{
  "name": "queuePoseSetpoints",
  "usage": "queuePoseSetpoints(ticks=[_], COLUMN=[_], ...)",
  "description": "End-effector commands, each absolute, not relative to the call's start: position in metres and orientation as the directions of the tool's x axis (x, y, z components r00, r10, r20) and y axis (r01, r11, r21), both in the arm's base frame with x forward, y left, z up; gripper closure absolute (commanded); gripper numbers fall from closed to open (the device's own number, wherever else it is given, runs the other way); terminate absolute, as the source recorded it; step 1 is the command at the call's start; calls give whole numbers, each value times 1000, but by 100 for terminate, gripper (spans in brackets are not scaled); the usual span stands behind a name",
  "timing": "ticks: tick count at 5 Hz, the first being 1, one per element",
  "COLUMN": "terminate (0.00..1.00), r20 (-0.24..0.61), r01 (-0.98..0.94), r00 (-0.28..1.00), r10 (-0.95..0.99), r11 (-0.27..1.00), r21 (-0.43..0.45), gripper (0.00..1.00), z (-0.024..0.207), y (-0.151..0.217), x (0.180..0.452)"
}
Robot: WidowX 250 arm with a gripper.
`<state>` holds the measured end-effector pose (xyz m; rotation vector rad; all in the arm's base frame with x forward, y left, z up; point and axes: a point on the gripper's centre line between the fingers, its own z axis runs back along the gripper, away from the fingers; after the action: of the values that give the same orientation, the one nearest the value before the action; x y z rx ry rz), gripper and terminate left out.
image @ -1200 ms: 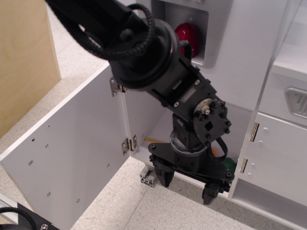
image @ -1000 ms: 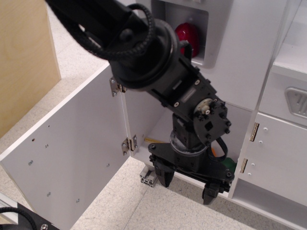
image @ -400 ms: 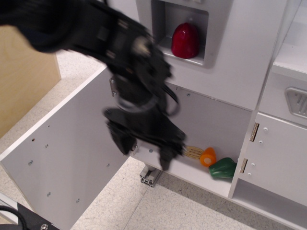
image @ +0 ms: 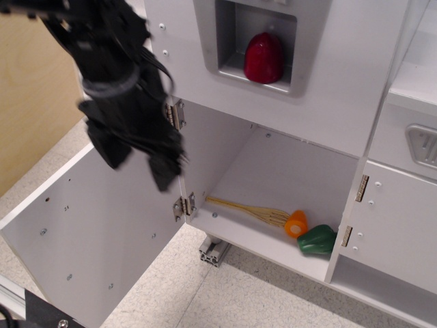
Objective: Close low fridge
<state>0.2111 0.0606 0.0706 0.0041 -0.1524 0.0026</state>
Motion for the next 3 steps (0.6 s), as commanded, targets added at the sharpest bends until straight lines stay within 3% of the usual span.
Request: queuePoseSetpoints(ticks=[1,3], terminate=[0,0], r20=[188,185], r01=[-65,-44], r00=[981,983], r10=[44,14], r11=[992,986], r21=[105,163], gripper=[0,0], z=[78,38], y=[133,166], x=[230,242])
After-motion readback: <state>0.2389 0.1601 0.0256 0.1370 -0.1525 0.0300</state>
